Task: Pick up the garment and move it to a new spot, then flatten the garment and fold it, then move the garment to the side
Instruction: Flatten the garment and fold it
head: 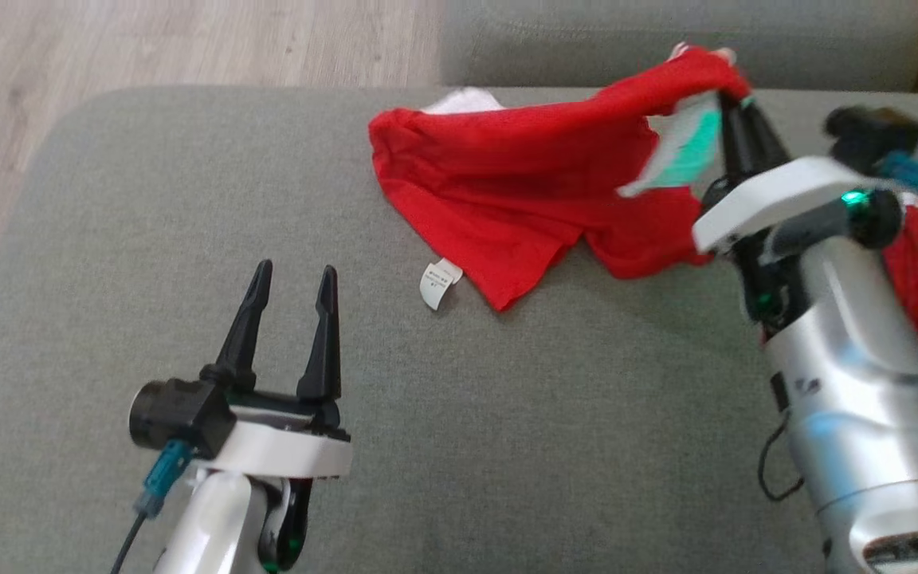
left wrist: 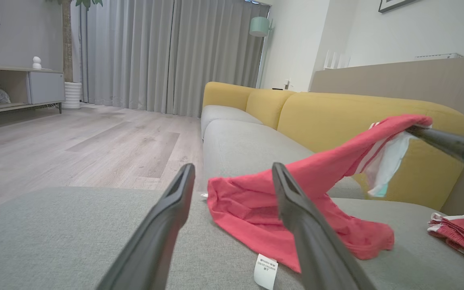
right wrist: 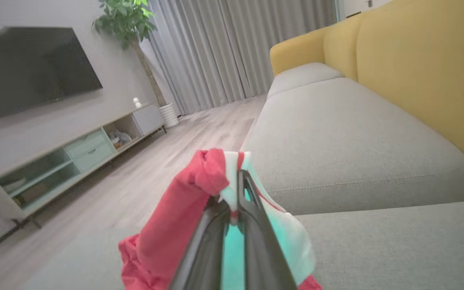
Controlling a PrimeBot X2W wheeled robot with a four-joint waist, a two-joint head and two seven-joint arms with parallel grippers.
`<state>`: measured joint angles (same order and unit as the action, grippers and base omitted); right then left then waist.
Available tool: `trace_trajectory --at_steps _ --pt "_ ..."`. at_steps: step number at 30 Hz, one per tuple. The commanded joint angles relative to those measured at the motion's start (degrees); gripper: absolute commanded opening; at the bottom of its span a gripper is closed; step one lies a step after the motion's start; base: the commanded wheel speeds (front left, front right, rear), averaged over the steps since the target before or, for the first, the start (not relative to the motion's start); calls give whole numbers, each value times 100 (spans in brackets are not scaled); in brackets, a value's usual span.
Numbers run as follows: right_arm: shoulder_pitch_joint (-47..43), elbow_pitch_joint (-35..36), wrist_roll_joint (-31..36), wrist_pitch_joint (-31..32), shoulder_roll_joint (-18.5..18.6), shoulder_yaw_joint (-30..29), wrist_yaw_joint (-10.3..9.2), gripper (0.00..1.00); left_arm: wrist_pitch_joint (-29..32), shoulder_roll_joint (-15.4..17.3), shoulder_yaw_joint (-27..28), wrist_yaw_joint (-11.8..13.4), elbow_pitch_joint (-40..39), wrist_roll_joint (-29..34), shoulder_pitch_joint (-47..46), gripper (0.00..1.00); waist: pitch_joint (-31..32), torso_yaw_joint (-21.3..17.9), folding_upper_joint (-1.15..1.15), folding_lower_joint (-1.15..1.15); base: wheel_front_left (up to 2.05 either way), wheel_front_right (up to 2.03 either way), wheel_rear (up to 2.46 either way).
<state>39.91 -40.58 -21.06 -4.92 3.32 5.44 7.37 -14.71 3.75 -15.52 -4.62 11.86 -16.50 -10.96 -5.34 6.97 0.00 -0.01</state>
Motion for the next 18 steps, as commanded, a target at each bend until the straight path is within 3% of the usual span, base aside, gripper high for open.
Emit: trace_trajectory --at_steps 1,9,13,18 --pt "257 237 -139 91 -45 -43 12 0 -29 9 232 2 -168 54 -97 100 65 -14 0 1 0 0 0" --pt "845 342 -323 939 41 -1121 12 0 -29 -16 281 1 -205 25 98 100 192 13 0 1 0 0 0" --pt "1471 89 127 1023 266 -1550 12 0 -29 -28 279 -9 -204 27 114 100 226 91 0 1 0 0 0" --pt "2405 -169 841 681 397 -1832 12 0 -29 -47 249 -18 -190 13 137 100 284 225 0 1 0 0 0"
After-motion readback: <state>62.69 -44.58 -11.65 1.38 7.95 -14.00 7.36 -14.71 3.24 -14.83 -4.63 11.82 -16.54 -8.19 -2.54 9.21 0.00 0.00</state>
